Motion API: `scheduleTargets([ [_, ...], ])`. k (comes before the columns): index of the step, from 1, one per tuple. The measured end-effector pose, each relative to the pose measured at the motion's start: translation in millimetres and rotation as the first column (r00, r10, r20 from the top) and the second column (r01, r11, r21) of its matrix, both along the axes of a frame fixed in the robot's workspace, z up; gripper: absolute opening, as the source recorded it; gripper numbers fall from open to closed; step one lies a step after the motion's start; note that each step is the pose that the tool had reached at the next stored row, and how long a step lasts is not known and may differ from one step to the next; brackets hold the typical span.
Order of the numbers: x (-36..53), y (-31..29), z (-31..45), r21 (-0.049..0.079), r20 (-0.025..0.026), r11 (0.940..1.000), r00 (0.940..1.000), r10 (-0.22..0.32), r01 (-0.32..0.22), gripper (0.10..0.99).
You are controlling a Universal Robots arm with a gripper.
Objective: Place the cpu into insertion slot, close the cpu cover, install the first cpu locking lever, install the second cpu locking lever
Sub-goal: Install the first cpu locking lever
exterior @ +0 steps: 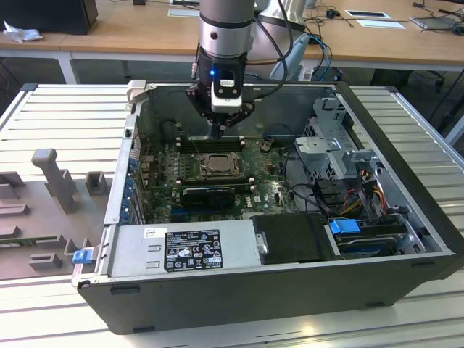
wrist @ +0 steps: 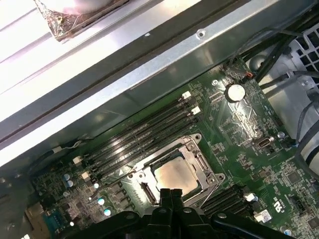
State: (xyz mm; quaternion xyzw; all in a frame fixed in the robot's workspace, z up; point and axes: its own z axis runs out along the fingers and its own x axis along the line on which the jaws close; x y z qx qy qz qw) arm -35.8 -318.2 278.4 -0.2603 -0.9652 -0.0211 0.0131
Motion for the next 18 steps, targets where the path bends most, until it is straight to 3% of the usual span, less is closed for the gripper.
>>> scheduleTargets([
  [5, -0.6, -0.2, 0.0, 0.0, -0.0001, 0.9987, 0.9987, 0.051, -0.051, 0.106],
  [9, -0.6, -0.1, -0.1, 0.0, 0.0, 0.9928, 0.9928, 0.12, -0.12, 0.106],
  [13, -0.6, -0.1, -0.7, 0.0, 0.0, 0.9798, 0.9798, 0.2, -0.2, 0.106],
  [14, -0.6, -0.2, -0.8, 0.0, 0.0004, 0.9741, 0.9741, 0.226, -0.226, 0.106],
  [17, -0.5, -0.2, -1.2, 0.001, 0.0044, 0.9625, 0.9624, 0.271, -0.271, 0.106],
  [18, -0.5, -0.4, -1.5, 0.0, 0.0079, 0.9584, 0.9584, 0.285, -0.285, 0.106],
])
